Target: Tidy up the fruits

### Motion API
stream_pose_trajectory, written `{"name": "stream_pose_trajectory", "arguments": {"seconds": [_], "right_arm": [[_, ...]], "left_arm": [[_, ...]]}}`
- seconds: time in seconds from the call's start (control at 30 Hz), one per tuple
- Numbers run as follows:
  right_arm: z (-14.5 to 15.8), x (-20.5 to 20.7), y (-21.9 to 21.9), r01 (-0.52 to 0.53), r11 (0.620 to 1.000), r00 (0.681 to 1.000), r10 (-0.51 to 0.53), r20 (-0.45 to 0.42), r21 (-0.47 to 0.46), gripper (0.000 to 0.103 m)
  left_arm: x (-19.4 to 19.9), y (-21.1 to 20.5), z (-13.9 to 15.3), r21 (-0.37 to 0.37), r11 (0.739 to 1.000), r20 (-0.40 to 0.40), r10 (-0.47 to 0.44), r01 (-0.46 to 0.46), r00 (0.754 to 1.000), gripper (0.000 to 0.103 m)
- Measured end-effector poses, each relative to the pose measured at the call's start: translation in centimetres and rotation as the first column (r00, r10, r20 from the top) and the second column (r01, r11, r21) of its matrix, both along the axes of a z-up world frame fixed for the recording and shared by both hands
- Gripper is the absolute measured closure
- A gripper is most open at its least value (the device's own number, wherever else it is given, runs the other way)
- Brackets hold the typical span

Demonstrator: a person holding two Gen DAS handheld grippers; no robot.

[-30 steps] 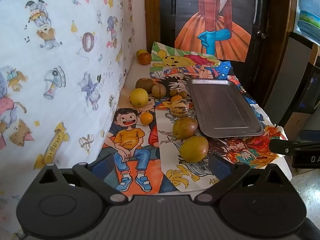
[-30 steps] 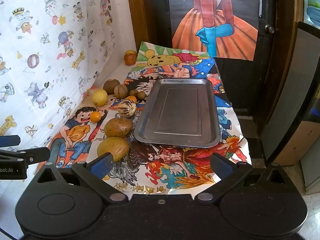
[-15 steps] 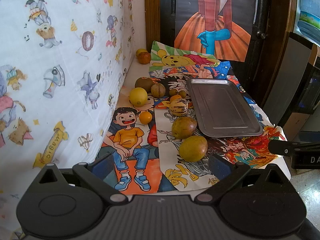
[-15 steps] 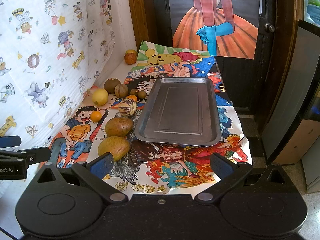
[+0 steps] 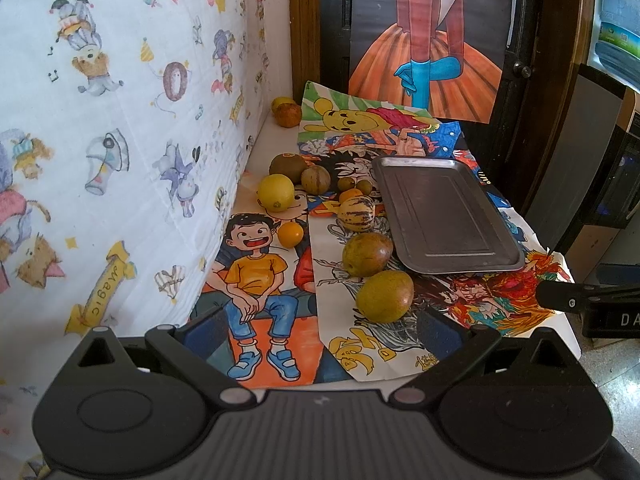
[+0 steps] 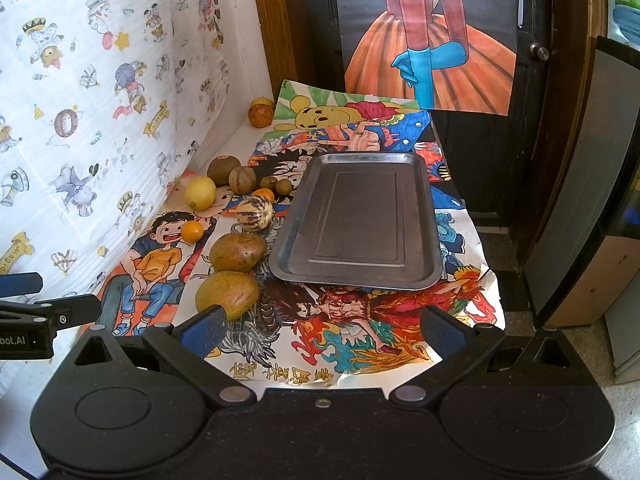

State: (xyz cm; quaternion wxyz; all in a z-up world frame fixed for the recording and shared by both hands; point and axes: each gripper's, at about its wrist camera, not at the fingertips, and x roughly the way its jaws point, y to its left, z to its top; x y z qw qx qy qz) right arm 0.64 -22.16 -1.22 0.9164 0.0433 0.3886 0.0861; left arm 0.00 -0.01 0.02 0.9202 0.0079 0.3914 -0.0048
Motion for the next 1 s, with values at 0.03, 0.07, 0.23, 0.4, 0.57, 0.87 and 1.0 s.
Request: {"name": "stream_pose_trajectory", "arguments": {"seconds": [0.03, 0.07, 0.23, 0.4, 0.57, 0.87, 1.0], "right_arm": [[0.02, 0.02, -0.02, 0.000, 1.000, 1.000, 0.000, 0.000, 0.000, 0.001], [0.04, 0.04, -0.04, 0.000, 1.000, 1.000, 0.000, 0.000, 0.000, 0.000], [-0.07, 0.06, 0.02, -0.001, 1.000, 1.000, 0.001, -0.001, -0.001, 0.000], [0.06, 0.12, -0.01, -0.001, 1.000, 1.000, 0.001, -0.003, 0.000, 0.000], [-0.40, 0.03, -0.04, -0.003, 1.000, 1.000, 0.003, -0.007, 0.003, 0.000], [-0.60, 0.05, 0.01, -0.005, 1.000, 1.000, 0.005, -0.013, 0.005, 0.000], [-0.83, 0.65, -0.02, -0.013, 1.000, 1.000, 0.014, -0.028, 0.011, 0.000]], "left_arm": [[-0.02, -0.02, 0.01, 0.000, 1.000, 0.000, 0.000, 0.000, 1.000, 0.001], [0.00, 0.01, 0.00, 0.000, 1.000, 0.000, 0.000, 0.000, 1.000, 0.001], [0.00, 0.01, 0.00, -0.002, 1.000, -0.001, -0.001, 0.001, 1.000, 0.001], [-0.01, 0.00, 0.01, -0.003, 1.000, -0.001, 0.001, -0.001, 1.000, 0.001], [-0.15, -0.12, -0.42, -0.002, 1.000, -0.003, 0.003, -0.003, 1.000, 0.001], [0.01, -0.12, -0.44, -0.006, 1.000, -0.012, 0.012, -0.012, 1.000, 0.001], [0.23, -0.20, -0.52, -0.008, 1.000, -0.024, 0.017, -0.017, 1.000, 0.001]]}}
